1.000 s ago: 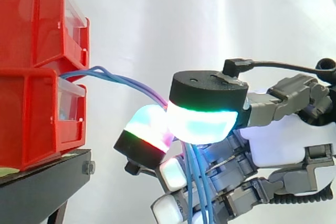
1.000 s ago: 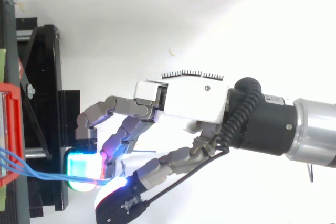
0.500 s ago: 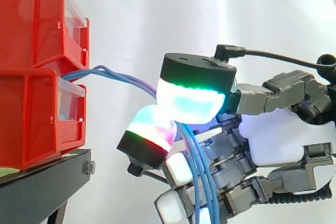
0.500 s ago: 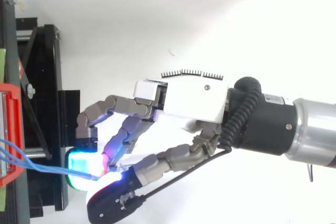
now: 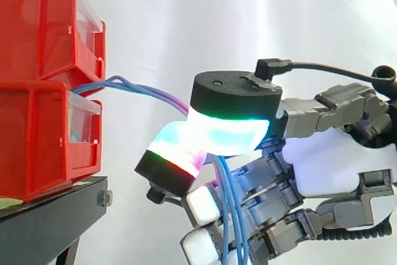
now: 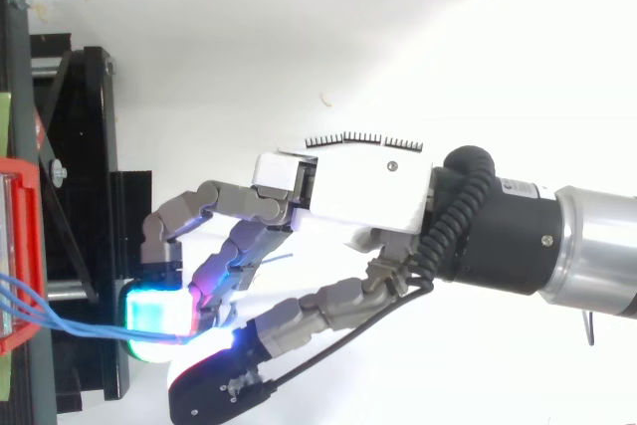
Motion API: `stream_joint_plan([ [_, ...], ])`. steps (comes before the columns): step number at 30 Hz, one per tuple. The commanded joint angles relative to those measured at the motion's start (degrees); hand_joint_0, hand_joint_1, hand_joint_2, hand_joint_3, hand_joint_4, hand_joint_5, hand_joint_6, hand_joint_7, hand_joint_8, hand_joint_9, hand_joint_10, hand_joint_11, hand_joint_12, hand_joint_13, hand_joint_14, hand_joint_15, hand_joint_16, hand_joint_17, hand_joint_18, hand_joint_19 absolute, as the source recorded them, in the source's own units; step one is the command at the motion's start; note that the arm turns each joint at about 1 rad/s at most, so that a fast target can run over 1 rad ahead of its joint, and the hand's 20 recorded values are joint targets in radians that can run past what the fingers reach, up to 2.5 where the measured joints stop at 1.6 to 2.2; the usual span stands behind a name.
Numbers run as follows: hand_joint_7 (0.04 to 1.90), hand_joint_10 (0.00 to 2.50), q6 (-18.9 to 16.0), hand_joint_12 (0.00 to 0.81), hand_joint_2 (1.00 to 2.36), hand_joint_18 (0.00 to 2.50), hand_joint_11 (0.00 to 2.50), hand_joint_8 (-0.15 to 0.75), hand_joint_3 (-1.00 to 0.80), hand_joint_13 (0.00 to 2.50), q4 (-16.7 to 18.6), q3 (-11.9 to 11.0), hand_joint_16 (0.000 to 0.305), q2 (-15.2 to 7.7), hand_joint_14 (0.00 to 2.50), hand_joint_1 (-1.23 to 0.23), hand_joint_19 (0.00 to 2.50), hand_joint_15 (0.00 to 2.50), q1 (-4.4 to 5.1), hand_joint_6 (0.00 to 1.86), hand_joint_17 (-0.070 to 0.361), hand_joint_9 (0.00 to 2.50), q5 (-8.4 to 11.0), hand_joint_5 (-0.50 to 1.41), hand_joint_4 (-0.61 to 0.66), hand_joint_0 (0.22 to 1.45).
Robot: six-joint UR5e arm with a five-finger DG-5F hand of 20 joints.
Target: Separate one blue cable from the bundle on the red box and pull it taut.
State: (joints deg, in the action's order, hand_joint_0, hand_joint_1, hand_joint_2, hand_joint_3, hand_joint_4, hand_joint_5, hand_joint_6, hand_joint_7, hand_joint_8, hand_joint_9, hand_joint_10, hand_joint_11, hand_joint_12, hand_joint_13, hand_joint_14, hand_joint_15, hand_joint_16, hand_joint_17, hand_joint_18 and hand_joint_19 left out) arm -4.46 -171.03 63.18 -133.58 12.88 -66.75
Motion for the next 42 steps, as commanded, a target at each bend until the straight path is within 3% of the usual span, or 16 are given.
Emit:
stream_joint_plan([
  [1,1.10,0.02,-0.02,0.341,1.01,0.71,0.55,0.279,-0.39,0.83,0.00,0.01,0.054,-0.01,0.01,-0.87,0.66,0.45,0.04,0.88,0.121,0.77,-0.05,-0.22,0.07,0.73],
  [5,1.06,0.01,-0.11,0.338,1.00,0.70,0.54,0.274,-0.47,0.81,0.00,0.01,0.054,-0.01,0.01,-0.88,0.65,0.44,-0.04,0.87,0.121,0.76,-0.05,-0.22,0.09,0.74],
  [8,1.07,0.02,-0.11,0.337,1.00,0.70,0.55,0.276,-0.50,0.81,0.00,0.01,0.053,-0.01,0.01,-0.87,0.67,0.45,-0.04,0.87,0.120,0.77,-0.05,-0.22,0.11,0.67],
  [12,1.11,0.02,-0.11,0.356,1.00,0.71,0.56,0.309,-0.50,0.86,0.00,0.01,0.054,-0.01,0.01,-0.71,0.69,0.46,-0.04,0.85,0.123,0.86,-0.05,-0.19,0.15,0.56],
  [18,1.14,0.02,-0.11,0.362,1.00,0.71,0.56,0.318,-0.50,0.89,0.00,0.01,0.055,-0.01,0.01,-0.60,0.71,0.46,-0.04,0.85,0.124,0.92,0.04,-0.18,0.16,0.55],
  [38,1.10,0.02,-0.11,0.389,1.00,0.71,0.57,0.338,-0.50,0.90,0.00,0.01,0.060,-0.01,0.01,-0.64,0.73,0.47,-0.04,0.83,0.135,0.93,-0.05,-0.17,0.18,0.49],
  [42,1.10,0.01,-0.11,0.388,1.01,0.72,0.55,0.339,-0.33,0.90,0.00,0.01,0.060,-0.01,0.01,-0.64,0.73,0.47,-0.04,0.83,0.136,0.94,-0.05,-0.17,0.17,0.58],
])
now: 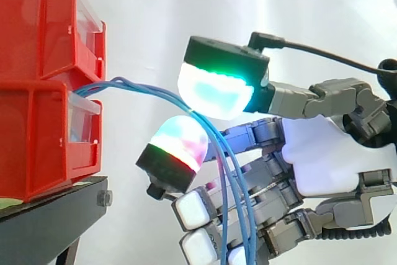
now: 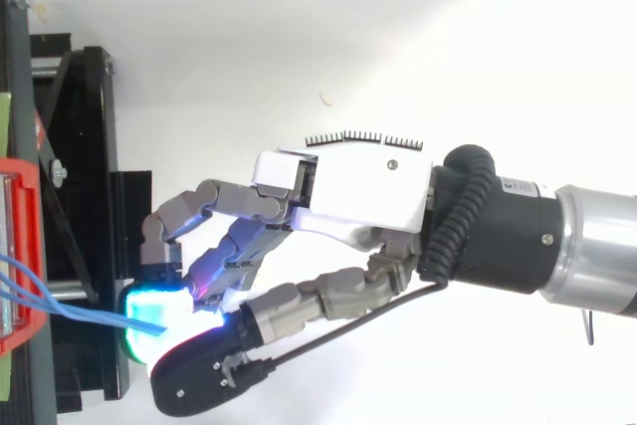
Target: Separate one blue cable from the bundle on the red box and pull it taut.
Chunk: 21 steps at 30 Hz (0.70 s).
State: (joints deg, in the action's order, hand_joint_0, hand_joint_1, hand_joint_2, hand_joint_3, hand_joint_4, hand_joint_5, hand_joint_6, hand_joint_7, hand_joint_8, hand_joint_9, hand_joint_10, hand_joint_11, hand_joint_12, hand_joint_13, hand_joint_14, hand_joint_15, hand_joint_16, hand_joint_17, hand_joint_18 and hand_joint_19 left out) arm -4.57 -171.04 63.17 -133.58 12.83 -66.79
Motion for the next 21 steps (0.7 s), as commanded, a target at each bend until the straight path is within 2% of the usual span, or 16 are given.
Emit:
stream_joint_plan([
  [1,1.09,0.01,0.00,0.399,1.01,0.74,0.54,0.348,-0.27,0.91,0.00,-0.07,0.063,-0.02,0.01,-0.65,0.71,0.46,0.00,0.83,0.142,0.95,0.00,-0.17,0.17,0.58],
  [7,1.06,0.01,0.00,0.405,1.01,0.76,0.55,0.353,-0.12,0.92,0.00,0.02,0.065,-0.02,0.01,-0.74,0.69,0.45,0.00,0.84,0.147,0.94,0.00,-0.18,0.19,0.60],
  [13,1.09,0.02,0.00,0.351,1.02,0.68,0.57,0.300,-0.13,0.85,0.00,-0.07,0.055,0.07,0.02,-0.85,0.70,0.47,0.00,0.84,0.125,0.85,0.00,-0.20,0.13,0.65],
  [21,1.08,0.02,0.00,0.336,1.02,0.67,0.57,0.274,-0.18,0.82,0.00,0.02,0.053,-0.02,0.01,-0.92,0.69,0.46,0.00,0.86,0.120,0.79,0.00,-0.21,0.10,0.72],
])
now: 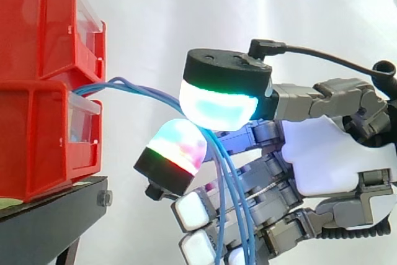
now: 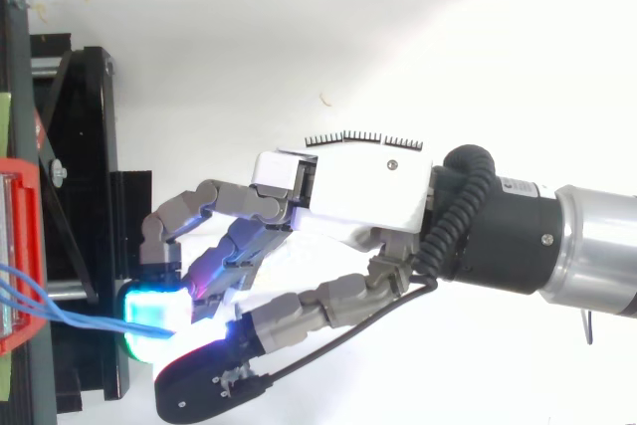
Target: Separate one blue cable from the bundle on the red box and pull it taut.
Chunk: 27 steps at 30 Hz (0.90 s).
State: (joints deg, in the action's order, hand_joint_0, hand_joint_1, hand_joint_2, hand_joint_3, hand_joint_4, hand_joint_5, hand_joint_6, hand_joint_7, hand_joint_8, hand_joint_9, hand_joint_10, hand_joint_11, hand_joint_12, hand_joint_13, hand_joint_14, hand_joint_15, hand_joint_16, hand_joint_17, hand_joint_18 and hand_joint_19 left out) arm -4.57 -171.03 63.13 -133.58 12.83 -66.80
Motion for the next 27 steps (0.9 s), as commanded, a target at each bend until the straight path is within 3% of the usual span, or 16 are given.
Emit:
stream_joint_plan([
  [1,1.09,0.02,0.00,0.331,1.02,0.67,0.57,0.273,-0.20,0.82,0.00,-0.03,0.054,-0.01,0.01,-0.92,0.68,0.45,0.00,0.86,0.120,0.78,0.00,-0.21,0.09,0.73],
  [5,1.09,0.02,0.00,0.326,1.01,0.67,0.56,0.263,-0.29,0.81,0.00,-0.03,0.054,-0.01,0.02,-0.94,0.68,0.45,0.00,0.86,0.120,0.76,0.00,-0.22,0.08,0.75],
  [9,1.08,0.02,0.00,0.325,1.00,0.68,0.56,0.261,-0.50,0.81,0.00,-0.03,0.054,-0.01,0.01,-0.96,0.67,0.45,0.00,0.86,0.121,0.75,0.00,-0.22,0.08,0.72],
  [14,1.09,0.02,0.00,0.335,1.00,0.68,0.58,0.283,-0.50,0.84,0.00,-0.03,0.054,-0.01,0.01,-0.84,0.70,0.47,0.00,0.86,0.121,0.83,0.00,-0.21,0.12,0.59],
  [16,1.10,0.02,0.09,0.352,1.00,0.70,0.56,0.302,-0.50,0.87,0.00,-0.03,0.056,-0.01,0.01,-0.72,0.70,0.48,0.00,0.85,0.126,0.88,0.00,-0.19,0.15,0.53],
  [24,1.13,0.02,0.09,0.363,1.00,0.70,0.57,0.316,-0.50,0.89,0.00,-0.03,0.058,-0.01,0.01,-0.63,0.73,0.48,0.00,0.84,0.130,0.93,0.09,-0.18,0.15,0.52],
  [27,1.14,0.02,0.00,0.368,1.01,0.71,0.57,0.320,-0.38,0.90,0.00,-0.03,0.058,-0.01,0.01,-0.64,0.73,0.49,0.00,0.84,0.132,0.94,0.09,-0.18,0.15,0.55],
])
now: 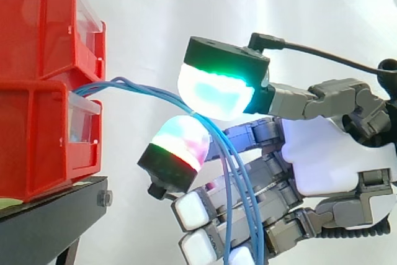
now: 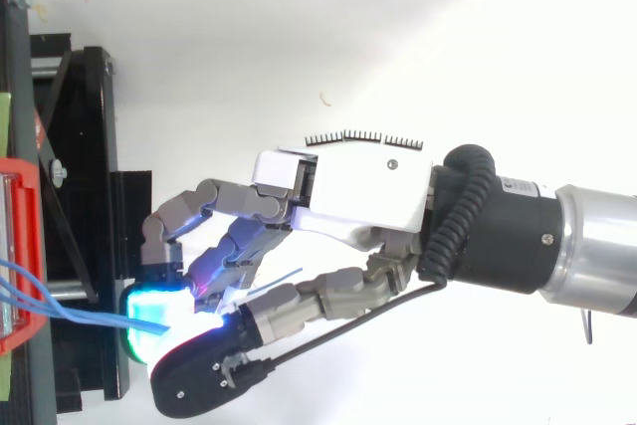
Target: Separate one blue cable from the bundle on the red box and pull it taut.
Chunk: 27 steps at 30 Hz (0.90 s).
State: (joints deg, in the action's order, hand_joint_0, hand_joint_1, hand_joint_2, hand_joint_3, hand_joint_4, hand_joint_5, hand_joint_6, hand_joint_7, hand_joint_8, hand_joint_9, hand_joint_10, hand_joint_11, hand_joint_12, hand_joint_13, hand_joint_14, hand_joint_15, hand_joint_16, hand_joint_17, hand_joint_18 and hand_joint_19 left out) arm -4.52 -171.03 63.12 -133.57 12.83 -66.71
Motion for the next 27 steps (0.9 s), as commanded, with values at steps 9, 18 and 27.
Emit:
stream_joint_plan([
  [9,1.09,0.01,-0.05,0.357,1.01,0.71,0.57,0.305,-0.21,0.89,0.00,0.07,0.059,-0.02,0.01,-0.81,0.71,0.48,0.00,0.85,0.133,0.91,-0.08,-0.19,0.10,0.62],
  [18,1.08,0.02,-0.05,0.318,1.01,0.65,0.58,0.263,-0.31,0.84,0.00,0.07,0.053,-0.02,0.02,-0.93,0.70,0.48,0.00,0.85,0.119,0.83,-0.08,-0.20,0.04,0.70],
  [27,1.10,0.02,-0.05,0.344,1.00,0.67,0.58,0.294,-0.50,0.87,0.00,-0.02,0.057,-0.02,0.01,-0.80,0.71,0.48,0.00,0.85,0.129,0.88,-0.08,-0.18,0.13,0.50],
])
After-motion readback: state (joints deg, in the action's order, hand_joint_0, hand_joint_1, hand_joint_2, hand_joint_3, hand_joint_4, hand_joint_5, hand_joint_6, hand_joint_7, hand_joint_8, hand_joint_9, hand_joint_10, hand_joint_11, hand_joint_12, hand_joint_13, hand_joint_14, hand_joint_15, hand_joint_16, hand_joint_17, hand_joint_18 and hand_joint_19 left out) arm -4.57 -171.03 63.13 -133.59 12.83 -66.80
